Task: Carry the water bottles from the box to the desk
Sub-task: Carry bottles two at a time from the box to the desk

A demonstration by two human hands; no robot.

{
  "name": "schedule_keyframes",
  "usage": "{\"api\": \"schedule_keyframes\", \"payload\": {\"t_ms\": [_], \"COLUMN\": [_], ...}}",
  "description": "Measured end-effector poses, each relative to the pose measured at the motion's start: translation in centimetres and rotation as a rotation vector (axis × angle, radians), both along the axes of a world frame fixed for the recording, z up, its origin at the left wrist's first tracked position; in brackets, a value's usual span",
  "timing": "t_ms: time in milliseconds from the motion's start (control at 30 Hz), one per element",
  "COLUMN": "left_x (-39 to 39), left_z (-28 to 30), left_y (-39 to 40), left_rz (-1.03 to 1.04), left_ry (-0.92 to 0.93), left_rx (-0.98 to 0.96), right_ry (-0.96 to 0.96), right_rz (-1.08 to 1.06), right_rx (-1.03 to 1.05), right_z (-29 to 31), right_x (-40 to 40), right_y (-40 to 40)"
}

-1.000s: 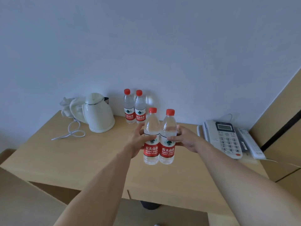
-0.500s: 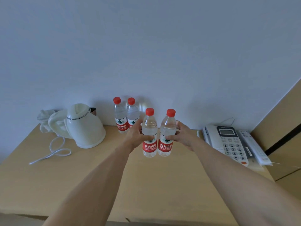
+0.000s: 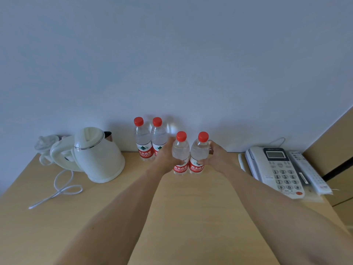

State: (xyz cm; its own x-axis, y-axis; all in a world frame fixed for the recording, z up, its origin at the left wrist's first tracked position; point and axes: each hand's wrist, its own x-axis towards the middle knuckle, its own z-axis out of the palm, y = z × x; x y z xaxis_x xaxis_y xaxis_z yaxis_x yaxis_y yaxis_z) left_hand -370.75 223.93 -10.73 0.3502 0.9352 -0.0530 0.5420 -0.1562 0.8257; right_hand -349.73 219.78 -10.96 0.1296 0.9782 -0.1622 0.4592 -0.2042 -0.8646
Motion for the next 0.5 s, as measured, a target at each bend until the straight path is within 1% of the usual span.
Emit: {"api": "schedule_keyframes", "payload": {"t_ms": [167,333,400,500], "left_x": [0.3,-0.2,-0.7,-1.2], "left_z": [0.4,1.0,1.7,3.8], "left_y": [0.5,0.5,0.4,0.3], "left_rz": [-0.004,-0.025,-0.047,-0.036], "left_ry": [0.056,0.133,0.167,0.287], "left_rx": [-0.035,0.006,0.079,0.337], "right_ry": [-0.033,-0.123,-0.149,-0.241], "right_rz": [-0.009,0.040,0.048,0.016], "right_rx": [-0.017,-0.042,0.022,0.187], "right_z": [-0.3,0.3,1.0,2.8], "right_x": [0.2,0.3,0.5,1.0], "right_y": [0.7,1.2,1.1,0.8]}}
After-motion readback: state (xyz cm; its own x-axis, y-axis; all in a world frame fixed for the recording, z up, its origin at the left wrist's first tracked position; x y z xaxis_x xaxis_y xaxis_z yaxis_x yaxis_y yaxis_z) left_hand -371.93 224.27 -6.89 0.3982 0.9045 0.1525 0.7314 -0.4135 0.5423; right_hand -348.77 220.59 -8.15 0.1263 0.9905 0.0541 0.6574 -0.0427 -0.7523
